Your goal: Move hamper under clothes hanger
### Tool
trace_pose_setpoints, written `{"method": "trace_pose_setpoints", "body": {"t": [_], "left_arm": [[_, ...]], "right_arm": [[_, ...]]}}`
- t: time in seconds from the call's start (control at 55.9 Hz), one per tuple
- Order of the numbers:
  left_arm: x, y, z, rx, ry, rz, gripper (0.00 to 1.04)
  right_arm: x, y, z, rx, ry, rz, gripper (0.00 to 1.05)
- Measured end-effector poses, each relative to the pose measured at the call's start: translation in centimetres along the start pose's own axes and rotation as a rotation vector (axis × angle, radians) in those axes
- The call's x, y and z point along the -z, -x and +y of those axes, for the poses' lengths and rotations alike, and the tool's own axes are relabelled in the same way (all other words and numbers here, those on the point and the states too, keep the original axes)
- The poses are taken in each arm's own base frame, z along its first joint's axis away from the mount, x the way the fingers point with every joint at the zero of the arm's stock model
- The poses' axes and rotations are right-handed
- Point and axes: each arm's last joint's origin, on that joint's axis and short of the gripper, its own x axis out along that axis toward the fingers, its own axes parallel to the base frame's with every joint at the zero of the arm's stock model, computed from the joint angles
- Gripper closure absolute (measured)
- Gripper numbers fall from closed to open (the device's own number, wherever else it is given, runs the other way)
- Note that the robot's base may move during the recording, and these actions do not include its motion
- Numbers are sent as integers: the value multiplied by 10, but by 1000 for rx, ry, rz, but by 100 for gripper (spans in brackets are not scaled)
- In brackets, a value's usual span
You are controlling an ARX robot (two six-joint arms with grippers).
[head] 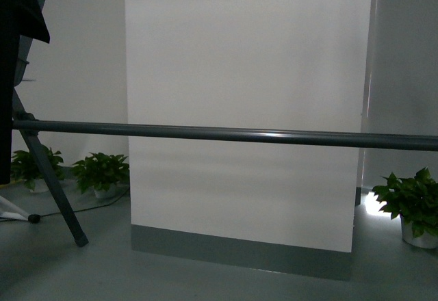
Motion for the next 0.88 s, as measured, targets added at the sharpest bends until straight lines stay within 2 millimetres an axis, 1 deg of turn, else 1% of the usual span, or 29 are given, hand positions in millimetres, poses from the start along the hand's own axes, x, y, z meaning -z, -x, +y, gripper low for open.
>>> {"method": "trace_pose_setpoints", "body": {"t": [0.34, 0.412, 0.465, 0.483, 0.68, 0.752, 0.77, 0.823, 0.841, 0.877], "left_arm": [[-1, 1, 0, 0, 0, -13, 101], [-1, 1, 0, 0, 0, -13, 89], [-1, 1, 0, 0, 0, -13, 82], [-1, 1, 0, 0, 0, -13, 78], [-1, 1, 0, 0, 0, -13, 50], [-1, 1, 0, 0, 0, -13, 35], [-1, 1, 0, 0, 0, -13, 32], [-1, 1, 0, 0, -1, -13, 19], [-1, 1, 0, 0, 0, -13, 17], [-1, 1, 0, 0, 0, -13, 9]], "right_arm": [[0, 0, 0, 0, 1, 3, 103], [0, 0, 0, 0, 1, 3, 90], [0, 0, 0, 0, 1, 3, 83], [0, 0, 0, 0, 1, 3, 80], [0, 0, 0, 0, 1, 3, 51], [0, 0, 0, 0, 1, 3, 37], [0, 0, 0, 0, 1, 3, 32], [0, 0, 0, 0, 1, 3, 21], [0, 0, 0, 0, 1, 3, 20], [0, 0, 0, 0, 1, 3, 11]]}}
